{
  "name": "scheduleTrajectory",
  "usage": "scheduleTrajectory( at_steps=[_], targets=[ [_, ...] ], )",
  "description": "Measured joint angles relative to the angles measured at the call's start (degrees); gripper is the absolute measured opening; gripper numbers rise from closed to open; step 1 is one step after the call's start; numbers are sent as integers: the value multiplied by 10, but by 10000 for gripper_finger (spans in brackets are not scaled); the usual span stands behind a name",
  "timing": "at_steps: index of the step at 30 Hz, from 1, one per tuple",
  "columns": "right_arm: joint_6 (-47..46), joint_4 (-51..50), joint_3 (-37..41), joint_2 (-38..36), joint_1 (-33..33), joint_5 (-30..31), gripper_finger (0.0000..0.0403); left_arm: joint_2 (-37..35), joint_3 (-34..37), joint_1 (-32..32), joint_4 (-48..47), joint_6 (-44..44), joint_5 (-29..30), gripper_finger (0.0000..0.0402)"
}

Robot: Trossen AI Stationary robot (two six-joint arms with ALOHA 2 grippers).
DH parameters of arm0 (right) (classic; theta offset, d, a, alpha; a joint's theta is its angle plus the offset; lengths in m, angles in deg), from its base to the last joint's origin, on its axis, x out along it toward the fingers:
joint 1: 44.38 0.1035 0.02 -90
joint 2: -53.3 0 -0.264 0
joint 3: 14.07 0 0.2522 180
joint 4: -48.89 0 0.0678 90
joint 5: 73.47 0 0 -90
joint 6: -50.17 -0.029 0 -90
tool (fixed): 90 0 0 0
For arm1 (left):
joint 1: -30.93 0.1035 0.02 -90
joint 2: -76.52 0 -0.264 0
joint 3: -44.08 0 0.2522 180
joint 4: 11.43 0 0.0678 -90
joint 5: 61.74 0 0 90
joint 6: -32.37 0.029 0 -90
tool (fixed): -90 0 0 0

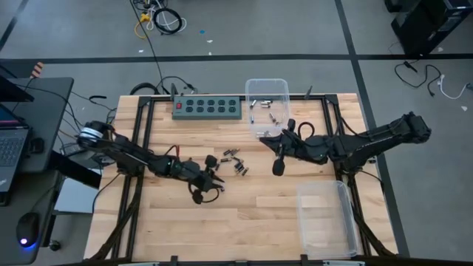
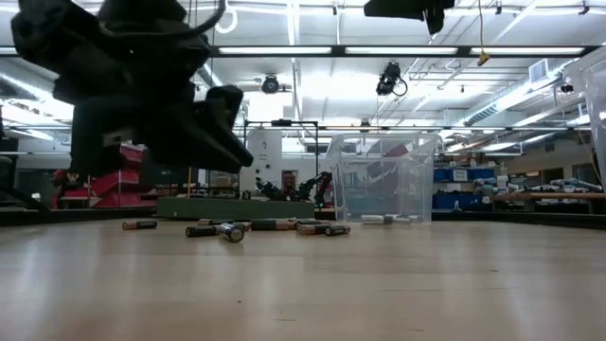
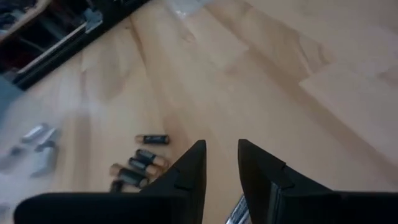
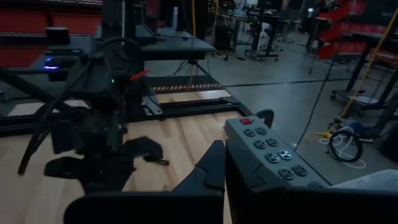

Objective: Sort batteries
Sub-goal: Put the silver battery into the top transparent bin

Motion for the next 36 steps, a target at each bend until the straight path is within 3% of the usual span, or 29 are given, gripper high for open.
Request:
scheduleTrajectory(
  at_steps=[9, 22, 26, 36],
  targets=[
    [0, -14, 0, 0, -24, -24, 0, 38, -20, 17, 2, 3, -50, 93],
    [-4, -16, 0, 0, -29, -35, 0, 42, -20, 48, -85, 0, -78, 93],
    [-7, -16, 0, 0, -29, -42, 0, 42, -20, 50, -64, 2, -92, 93],
    [-9, -16, 0, 0, -29, -43, 0, 49, -20, 52, -58, 67, -94, 94]
  ],
)
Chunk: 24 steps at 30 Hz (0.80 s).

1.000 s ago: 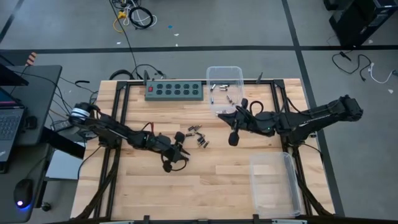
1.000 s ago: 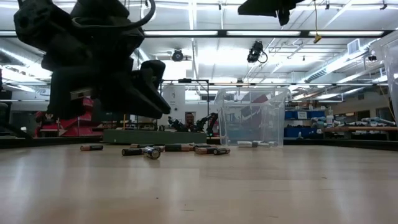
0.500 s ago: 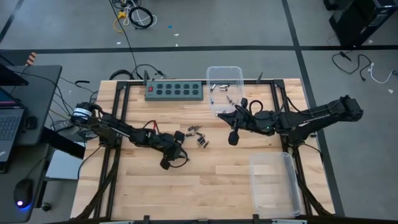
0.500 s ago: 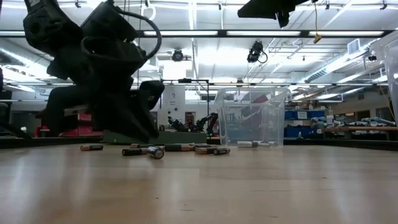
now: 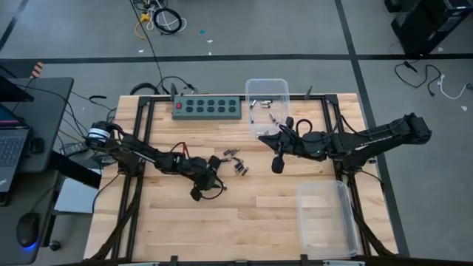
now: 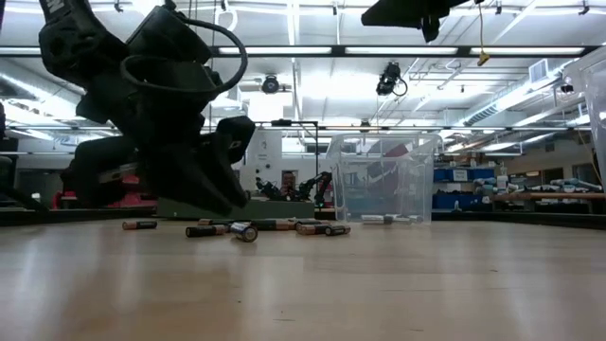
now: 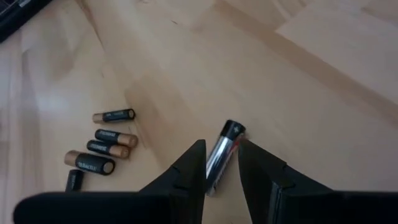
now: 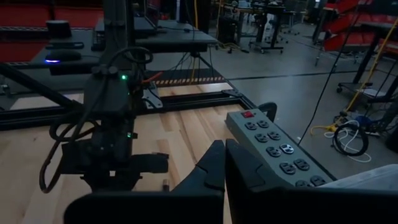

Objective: Sort batteries
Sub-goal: Put the silver battery into the top transparent bin

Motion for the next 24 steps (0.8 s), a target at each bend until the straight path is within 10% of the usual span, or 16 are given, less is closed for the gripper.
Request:
scheduleTrajectory(
  at_steps=[24],
  targets=[
    [-3, -17, 0, 0, -1, 0, 1, 110, -8, 62, 115, -50, -77, 173]
  ],
)
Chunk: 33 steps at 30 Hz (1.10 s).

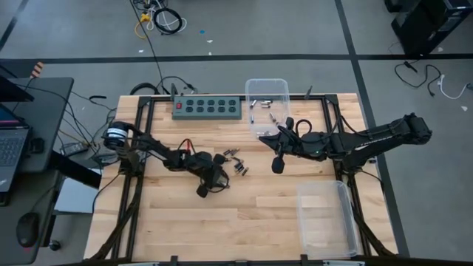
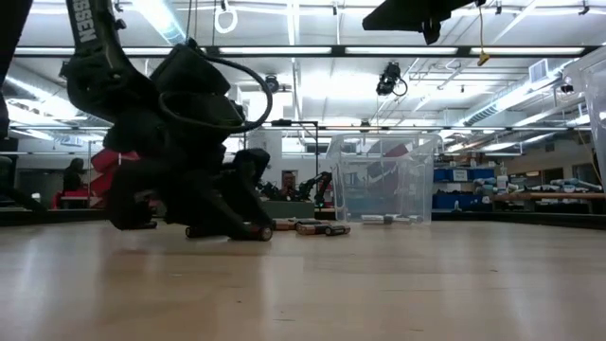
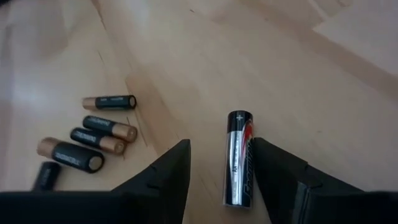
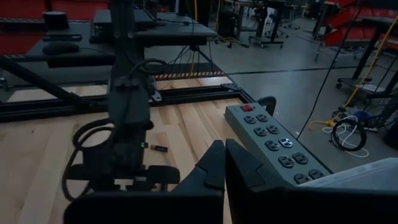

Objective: Sort batteries
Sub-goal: Put the silver battery into the top transparent bin

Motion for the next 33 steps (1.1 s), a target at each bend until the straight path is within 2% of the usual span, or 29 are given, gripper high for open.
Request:
scheduleTrajectory(
  at_steps=[4, 7, 12, 14, 15, 22, 26, 30, 33],
  targets=[
    [5, -2, 0, 0, 0, 0, 1, 18, -1, 16, -5, -17, -31, 172],
    [9, -2, 0, 0, 0, 0, 1, 25, 0, 19, -3, -10, -33, 155],
    [12, -9, 0, 0, -1, 0, 0, 29, 2, 18, 0, 8, -34, 70],
    [14, -8, 0, 0, -3, 0, 1, 29, 0, 18, 2, -10, -29, 32],
    [14, -8, 0, 0, -5, 0, 1, 29, -2, 18, 2, -19, -22, 26],
    [14, -4, 0, 0, -22, -7, 0, 28, -2, 19, 29, -35, 1, 26],
    [26, 10, 0, 0, -27, -37, 0, 30, 1, 19, 73, 20, 23, 26],
    [46, 22, 0, 0, -23, -41, 0, 30, 1, 20, 109, 72, 71, 26],
    [63, 34, 0, 0, -21, -41, 1, 30, 1, 25, 129, 105, 84, 26]
  ],
)
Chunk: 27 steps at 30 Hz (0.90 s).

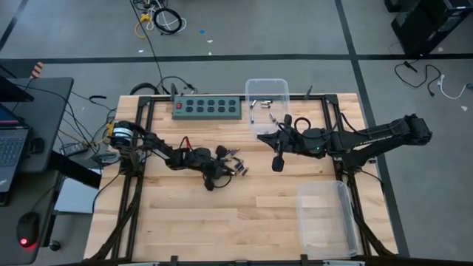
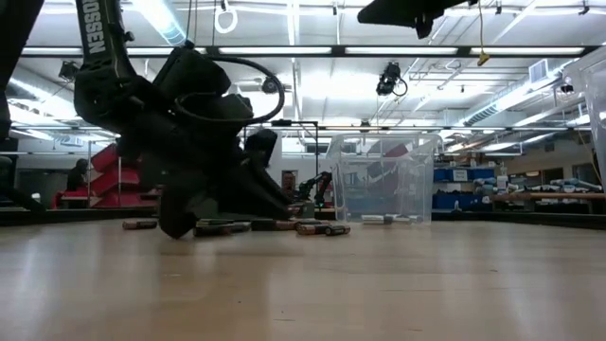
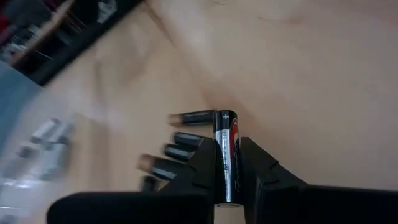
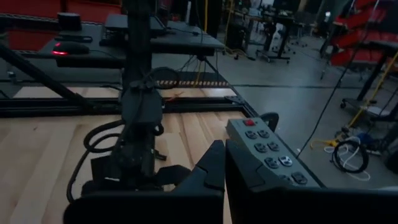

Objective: Sort batteries
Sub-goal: Put the silver battery into the top transparent bin

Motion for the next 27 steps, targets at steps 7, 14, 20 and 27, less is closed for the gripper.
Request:
scheduleTrajectory(
  at_steps=[7, 14, 20, 27],
  targets=[
    [17, 27, 0, 0, -3, 0, 0, 0, 0, 2, 77, 14, 38, 26],
    [26, 34, 0, 0, -4, 0, 0, -1, -1, 2, 254, -31, 76, 26],
    [37, 35, 0, 0, 1, -2, 0, -3, -2, 2, 395, -77, 74, 27],
    [133, 140, 0, 54, 15, -90, 1, -12, -42, -2, 396, -108, 70, 27]
  ],
)
